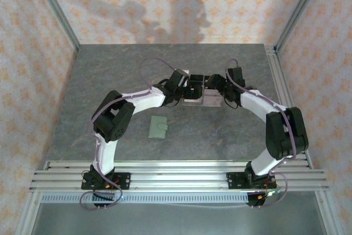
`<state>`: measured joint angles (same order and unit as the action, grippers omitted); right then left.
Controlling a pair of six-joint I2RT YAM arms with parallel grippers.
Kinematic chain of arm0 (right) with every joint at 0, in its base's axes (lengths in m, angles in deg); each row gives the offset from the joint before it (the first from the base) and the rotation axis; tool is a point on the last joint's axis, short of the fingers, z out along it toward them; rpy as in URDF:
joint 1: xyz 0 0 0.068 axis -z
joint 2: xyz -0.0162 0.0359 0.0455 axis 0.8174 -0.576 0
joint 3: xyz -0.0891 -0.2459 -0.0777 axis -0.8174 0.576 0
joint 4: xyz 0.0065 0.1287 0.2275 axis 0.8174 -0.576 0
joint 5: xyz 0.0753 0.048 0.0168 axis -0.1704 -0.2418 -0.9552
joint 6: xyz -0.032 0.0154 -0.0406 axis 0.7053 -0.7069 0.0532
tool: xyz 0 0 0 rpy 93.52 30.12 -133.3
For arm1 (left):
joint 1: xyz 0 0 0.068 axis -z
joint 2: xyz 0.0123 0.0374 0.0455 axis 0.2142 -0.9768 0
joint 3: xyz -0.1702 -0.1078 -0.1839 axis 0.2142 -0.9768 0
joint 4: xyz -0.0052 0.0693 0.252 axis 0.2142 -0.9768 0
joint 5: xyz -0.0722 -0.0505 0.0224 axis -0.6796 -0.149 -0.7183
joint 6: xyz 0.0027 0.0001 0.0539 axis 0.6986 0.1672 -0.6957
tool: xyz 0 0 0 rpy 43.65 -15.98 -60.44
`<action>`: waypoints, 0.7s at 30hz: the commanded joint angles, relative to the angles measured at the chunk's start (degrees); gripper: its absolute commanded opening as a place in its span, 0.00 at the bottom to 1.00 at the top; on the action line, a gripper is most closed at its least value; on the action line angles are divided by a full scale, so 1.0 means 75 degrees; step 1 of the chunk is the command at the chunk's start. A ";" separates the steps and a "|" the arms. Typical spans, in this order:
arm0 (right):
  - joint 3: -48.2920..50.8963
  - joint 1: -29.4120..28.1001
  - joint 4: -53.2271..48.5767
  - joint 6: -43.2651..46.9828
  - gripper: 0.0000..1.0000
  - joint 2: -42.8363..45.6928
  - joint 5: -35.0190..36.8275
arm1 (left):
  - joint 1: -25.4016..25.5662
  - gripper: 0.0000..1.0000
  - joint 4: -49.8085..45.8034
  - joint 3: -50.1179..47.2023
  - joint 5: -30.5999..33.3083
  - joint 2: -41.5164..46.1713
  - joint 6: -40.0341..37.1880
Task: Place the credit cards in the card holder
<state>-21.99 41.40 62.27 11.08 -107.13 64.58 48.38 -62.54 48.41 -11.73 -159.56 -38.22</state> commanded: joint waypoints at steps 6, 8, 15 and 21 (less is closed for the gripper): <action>0.0121 0.0100 -0.0442 0.0336 1.00 0.0675 -0.0103 | -0.0226 1.00 -0.0196 -0.0184 0.0290 0.0696 -0.0131; 0.0171 0.0104 -0.0504 0.0336 1.00 0.0796 -0.0100 | -0.0328 1.00 -0.0150 -0.0308 0.0319 0.0749 -0.0151; 0.0141 0.0093 -0.1338 0.0499 0.98 0.1858 -0.0398 | -0.0852 1.00 -0.0032 -0.1017 0.0328 0.2011 -0.0154; -0.0222 -0.0760 -0.2793 0.0867 0.99 0.2748 -0.0395 | -0.1342 1.00 -0.0698 -0.2223 0.1266 0.3872 0.0069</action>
<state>-21.40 39.71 48.68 15.10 -88.29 61.58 39.46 -64.10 34.79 -7.86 -136.26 -38.22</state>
